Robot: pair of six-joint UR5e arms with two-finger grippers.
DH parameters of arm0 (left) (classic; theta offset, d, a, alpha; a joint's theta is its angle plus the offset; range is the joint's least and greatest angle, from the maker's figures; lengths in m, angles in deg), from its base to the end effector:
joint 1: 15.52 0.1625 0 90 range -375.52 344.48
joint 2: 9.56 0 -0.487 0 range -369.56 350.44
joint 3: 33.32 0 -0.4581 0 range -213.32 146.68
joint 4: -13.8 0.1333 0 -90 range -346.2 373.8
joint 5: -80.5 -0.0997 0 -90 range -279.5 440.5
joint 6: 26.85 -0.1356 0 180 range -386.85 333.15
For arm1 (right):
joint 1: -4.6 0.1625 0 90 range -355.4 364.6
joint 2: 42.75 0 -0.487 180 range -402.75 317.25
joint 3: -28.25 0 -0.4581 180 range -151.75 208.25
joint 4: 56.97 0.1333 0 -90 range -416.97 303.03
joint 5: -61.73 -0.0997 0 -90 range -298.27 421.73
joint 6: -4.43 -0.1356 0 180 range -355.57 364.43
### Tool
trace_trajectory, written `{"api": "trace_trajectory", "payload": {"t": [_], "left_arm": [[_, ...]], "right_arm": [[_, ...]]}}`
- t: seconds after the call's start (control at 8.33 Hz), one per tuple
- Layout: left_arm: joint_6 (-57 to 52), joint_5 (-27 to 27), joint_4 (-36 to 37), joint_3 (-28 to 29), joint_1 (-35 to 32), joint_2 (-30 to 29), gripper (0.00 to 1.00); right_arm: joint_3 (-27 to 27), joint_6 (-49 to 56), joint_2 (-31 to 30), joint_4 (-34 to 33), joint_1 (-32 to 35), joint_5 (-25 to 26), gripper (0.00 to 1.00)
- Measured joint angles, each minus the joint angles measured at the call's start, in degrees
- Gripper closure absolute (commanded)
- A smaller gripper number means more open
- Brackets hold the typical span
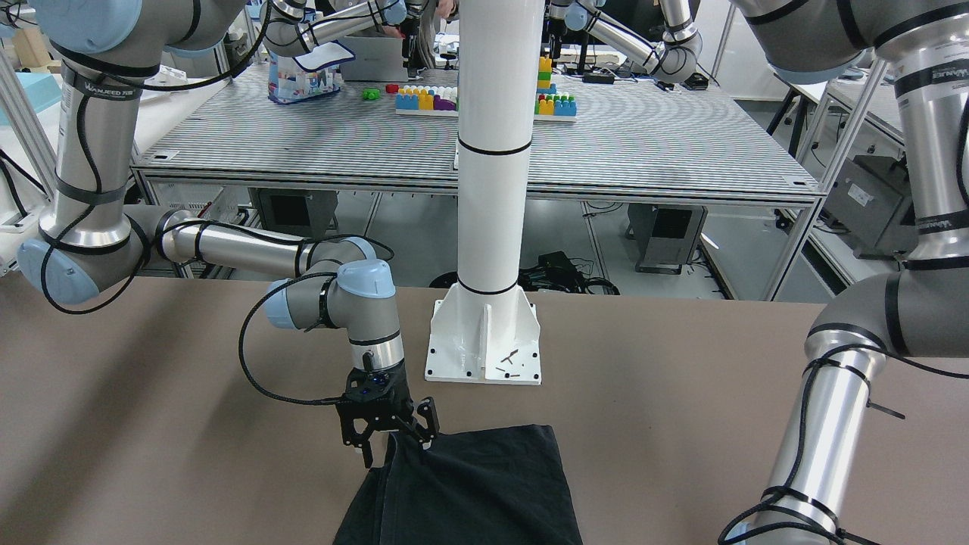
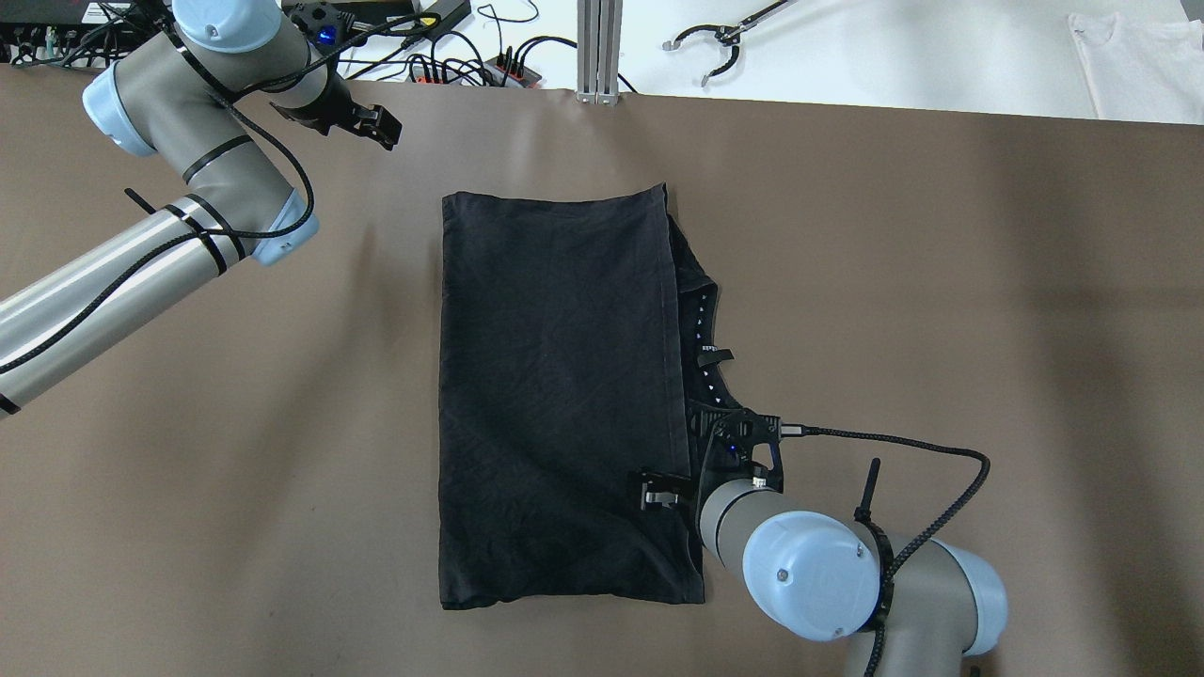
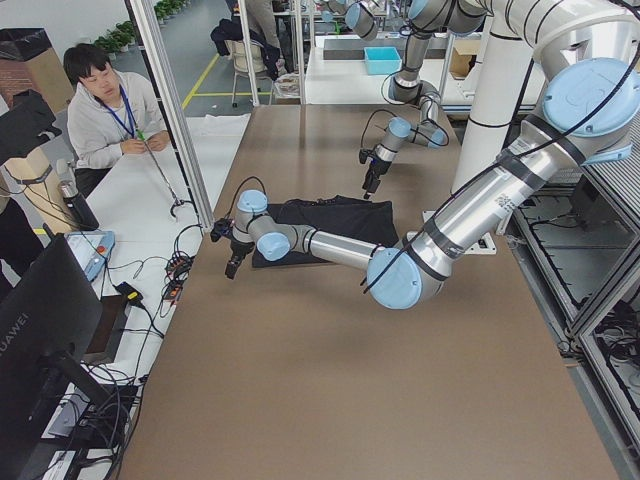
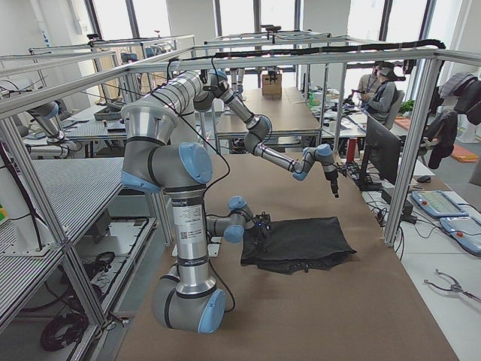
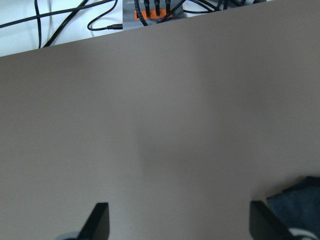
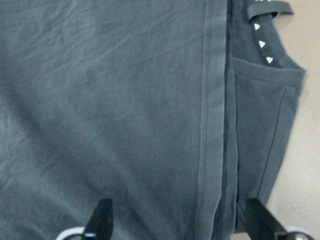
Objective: Fold clothes
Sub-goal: 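Move the left gripper to the shirt corner nearest the robot and pinch it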
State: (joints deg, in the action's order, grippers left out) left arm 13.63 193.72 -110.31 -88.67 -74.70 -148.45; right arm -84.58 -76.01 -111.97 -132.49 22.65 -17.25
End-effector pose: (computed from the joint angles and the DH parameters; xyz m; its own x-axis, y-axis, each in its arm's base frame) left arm 0.4286 -0.8742 0.3783 0.7065 0.1801 -0.6844 0.1554 0.9040 0.3983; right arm -0.5878 -0.3590 0.2876 0.5717 0.0149 0.8203 -0.3686 0.8979 0.2406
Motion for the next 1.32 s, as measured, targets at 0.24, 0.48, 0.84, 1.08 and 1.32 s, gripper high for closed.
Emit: {"api": "trace_trajectory", "payload": {"t": [0.24, 0.48, 0.84, 1.08, 1.32], "left_arm": [[8.7, -0.4, 0.0, -6.3, 3.1, 2.9, 0.00], [16.6, -0.8, 0.0, -19.0, 7.3, 11.3, 0.00], [29.9, -4.1, 0.0, -41.9, 15.2, 29.2, 0.00], [42.0, -8.9, -0.1, -51.0, 22.4, 35.7, 0.00], [52.5, -16.8, -0.2, -54.4, 31.6, 37.8, 0.00]], "right_arm": [[0.0, -5.9, -0.4, -0.1, 1.4, -0.1, 0.07], [0.1, -6.3, -1.1, -0.5, 1.9, -0.1, 0.07], [0.2, -8.0, -1.9, 0.0, 2.1, -0.1, 0.07], [0.1, -9.9, -2.2, 0.2, 2.1, -0.1, 0.07], [0.1, -11.2, -2.2, 0.3, 2.0, 0.0, 0.07]]}}
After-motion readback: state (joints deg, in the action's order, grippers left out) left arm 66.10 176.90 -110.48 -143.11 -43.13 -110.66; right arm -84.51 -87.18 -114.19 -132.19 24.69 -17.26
